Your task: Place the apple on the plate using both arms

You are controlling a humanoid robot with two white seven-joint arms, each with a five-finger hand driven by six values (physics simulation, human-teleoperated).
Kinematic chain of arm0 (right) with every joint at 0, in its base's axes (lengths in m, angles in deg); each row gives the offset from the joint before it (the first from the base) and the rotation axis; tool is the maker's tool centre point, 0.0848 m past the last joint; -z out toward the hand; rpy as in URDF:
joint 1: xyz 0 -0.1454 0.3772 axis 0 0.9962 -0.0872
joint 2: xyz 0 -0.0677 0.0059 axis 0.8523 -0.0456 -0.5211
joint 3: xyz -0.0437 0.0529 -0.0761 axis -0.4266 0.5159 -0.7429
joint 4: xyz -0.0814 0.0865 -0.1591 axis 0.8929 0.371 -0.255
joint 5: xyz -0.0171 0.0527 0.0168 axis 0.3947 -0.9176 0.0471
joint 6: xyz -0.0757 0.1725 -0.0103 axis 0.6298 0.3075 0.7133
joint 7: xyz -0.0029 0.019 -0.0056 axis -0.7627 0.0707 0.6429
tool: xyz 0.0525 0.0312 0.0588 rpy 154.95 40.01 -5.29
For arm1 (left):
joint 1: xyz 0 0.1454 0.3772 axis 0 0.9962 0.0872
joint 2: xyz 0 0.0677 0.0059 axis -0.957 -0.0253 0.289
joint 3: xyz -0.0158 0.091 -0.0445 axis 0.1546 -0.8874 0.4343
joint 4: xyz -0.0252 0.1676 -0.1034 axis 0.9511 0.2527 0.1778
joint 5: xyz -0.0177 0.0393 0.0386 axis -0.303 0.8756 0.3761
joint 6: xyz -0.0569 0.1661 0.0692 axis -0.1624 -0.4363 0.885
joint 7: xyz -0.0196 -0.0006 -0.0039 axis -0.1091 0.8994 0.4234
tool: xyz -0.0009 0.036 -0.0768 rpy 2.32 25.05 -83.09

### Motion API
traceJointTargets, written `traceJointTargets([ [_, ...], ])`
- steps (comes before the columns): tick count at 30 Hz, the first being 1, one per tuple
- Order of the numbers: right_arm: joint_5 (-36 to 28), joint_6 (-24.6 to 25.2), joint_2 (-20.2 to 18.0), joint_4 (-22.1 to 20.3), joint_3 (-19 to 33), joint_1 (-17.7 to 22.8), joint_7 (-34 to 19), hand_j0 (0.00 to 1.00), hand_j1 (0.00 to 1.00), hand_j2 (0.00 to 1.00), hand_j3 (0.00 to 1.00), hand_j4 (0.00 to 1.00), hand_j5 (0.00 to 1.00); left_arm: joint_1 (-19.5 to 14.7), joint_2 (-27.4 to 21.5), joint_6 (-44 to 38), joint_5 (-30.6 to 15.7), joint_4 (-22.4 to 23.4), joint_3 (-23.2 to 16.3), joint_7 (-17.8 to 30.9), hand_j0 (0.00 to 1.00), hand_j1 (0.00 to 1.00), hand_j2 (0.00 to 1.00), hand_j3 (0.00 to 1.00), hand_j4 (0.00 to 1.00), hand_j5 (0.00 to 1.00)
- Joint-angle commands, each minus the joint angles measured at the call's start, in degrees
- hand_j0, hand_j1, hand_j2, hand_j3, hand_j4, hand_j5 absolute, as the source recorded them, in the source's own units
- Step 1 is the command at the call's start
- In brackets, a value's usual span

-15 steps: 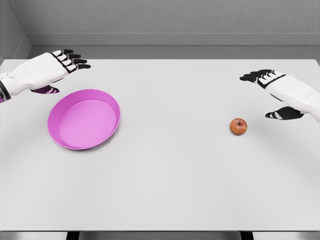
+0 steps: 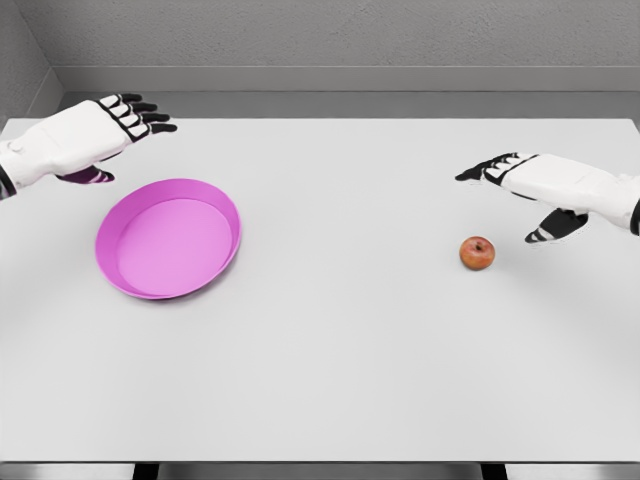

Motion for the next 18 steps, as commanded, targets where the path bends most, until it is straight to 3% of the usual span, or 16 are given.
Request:
traceJointTargets([
  [1, -0.09, 3.24, 2.58, 1.71, -6.34, -0.27, -4.98, 1.0, 1.0, 1.0, 1.0, 1.0, 1.0, 0.0, -0.11, 0.01, -0.32, 0.18, 0.09, -0.04, 1.0, 1.0, 1.0, 1.0, 1.0, 1.0],
  [6, -0.09, 3.32, 4.34, 6.45, -10.47, -3.88, -4.98, 1.0, 1.0, 1.0, 1.0, 1.0, 1.0, -0.18, -0.11, 0.01, -0.15, 0.18, 0.09, 0.05, 1.0, 1.0, 1.0, 1.0, 1.0, 1.0],
  [11, -0.18, 3.32, 4.34, 7.25, -11.0, -3.97, -4.98, 1.0, 1.0, 1.0, 1.0, 1.0, 1.0, -0.09, -0.02, 0.01, -0.15, 0.18, 0.17, 0.05, 1.0, 1.0, 1.0, 1.0, 1.0, 1.0],
  [15, -0.18, 3.32, 6.27, 10.5, -14.43, -8.18, -4.98, 1.0, 1.0, 1.0, 1.0, 1.0, 1.0, 0.0, -0.02, 0.01, 0.03, -0.09, 0.17, 0.14, 1.0, 1.0, 1.0, 1.0, 1.0, 1.0],
  [18, -0.18, 3.32, 6.63, 11.29, -15.75, -8.63, -4.98, 1.0, 1.0, 1.0, 1.0, 1.0, 1.0, 0.08, -0.02, 0.01, 0.03, -0.18, 0.17, 0.14, 1.0, 1.0, 1.0, 1.0, 1.0, 1.0],
])
